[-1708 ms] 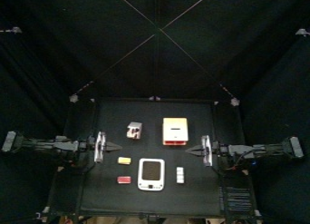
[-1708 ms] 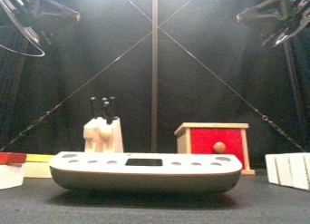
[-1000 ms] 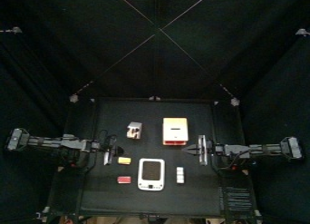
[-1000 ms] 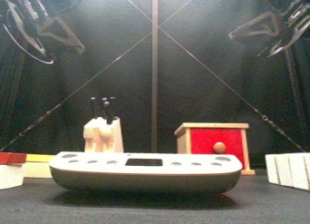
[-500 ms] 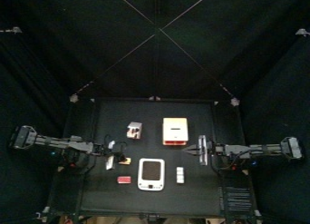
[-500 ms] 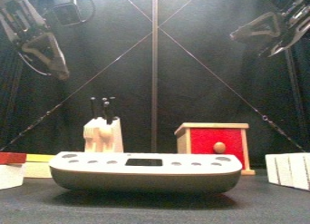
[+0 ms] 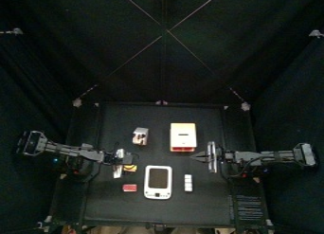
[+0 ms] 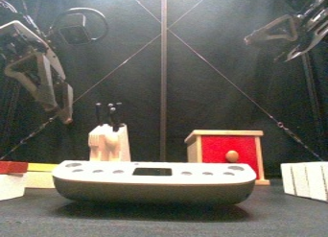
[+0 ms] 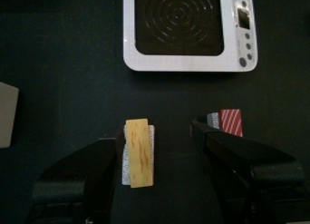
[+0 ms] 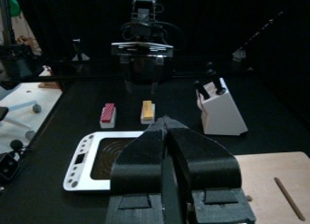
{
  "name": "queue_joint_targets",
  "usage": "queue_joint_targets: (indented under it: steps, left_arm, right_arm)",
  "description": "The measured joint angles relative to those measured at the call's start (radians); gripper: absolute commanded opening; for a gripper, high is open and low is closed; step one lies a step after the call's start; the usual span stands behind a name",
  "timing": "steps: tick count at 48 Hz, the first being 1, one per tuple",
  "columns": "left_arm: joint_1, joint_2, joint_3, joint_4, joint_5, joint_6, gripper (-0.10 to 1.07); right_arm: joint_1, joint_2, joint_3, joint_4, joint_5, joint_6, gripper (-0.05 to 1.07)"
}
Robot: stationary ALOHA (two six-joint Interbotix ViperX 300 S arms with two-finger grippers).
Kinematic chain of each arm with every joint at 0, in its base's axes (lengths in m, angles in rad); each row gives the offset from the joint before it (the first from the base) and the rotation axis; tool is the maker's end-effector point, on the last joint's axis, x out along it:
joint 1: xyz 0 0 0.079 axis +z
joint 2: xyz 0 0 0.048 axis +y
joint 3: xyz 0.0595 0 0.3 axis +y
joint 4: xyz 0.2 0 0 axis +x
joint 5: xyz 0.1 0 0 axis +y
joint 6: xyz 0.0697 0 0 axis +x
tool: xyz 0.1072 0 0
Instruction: Grab egg sushi
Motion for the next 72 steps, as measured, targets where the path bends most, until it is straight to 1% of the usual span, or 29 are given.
queue_joint_targets:
  steps: [20,30,42,50,56,65,72]
  left_arm:
    - [0.011,0.181,0.0,0.005,0.003,-0.002,0.91]
    - [0.014,0.235,-0.003,0.005,0.002,-0.002,0.91]
    - [0.029,0.235,-0.005,0.012,0.006,0.0,0.9]
    - [0.034,0.215,-0.009,0.014,0.041,-0.002,0.89]
    - [0.038,0.215,-0.009,0.017,0.072,0.0,0.85]
    - [0.052,0.216,-0.014,0.02,0.081,-0.002,0.74]
    - [0.061,0.215,-0.017,0.02,0.084,-0.002,0.7]
  right_arm:
    - [0.0,0.0,0.0,-0.014,0.002,0.0,0.01]
    - [0.0,0.0,0.002,-0.017,0.0,0.0,0.01]
    - [0.0,0.0,0.0,-0.017,0.0,0.0,0.01]
    - [0.0,0.0,0.002,-0.017,0.0,0.0,0.01]
    - [0.0,0.0,0.002,-0.017,0.0,0.0,0.01]
    - [0.0,0.0,0.002,-0.017,0.0,0.0,0.01]
    - [0.0,0.0,0.002,-0.017,0.0,0.0,0.01]
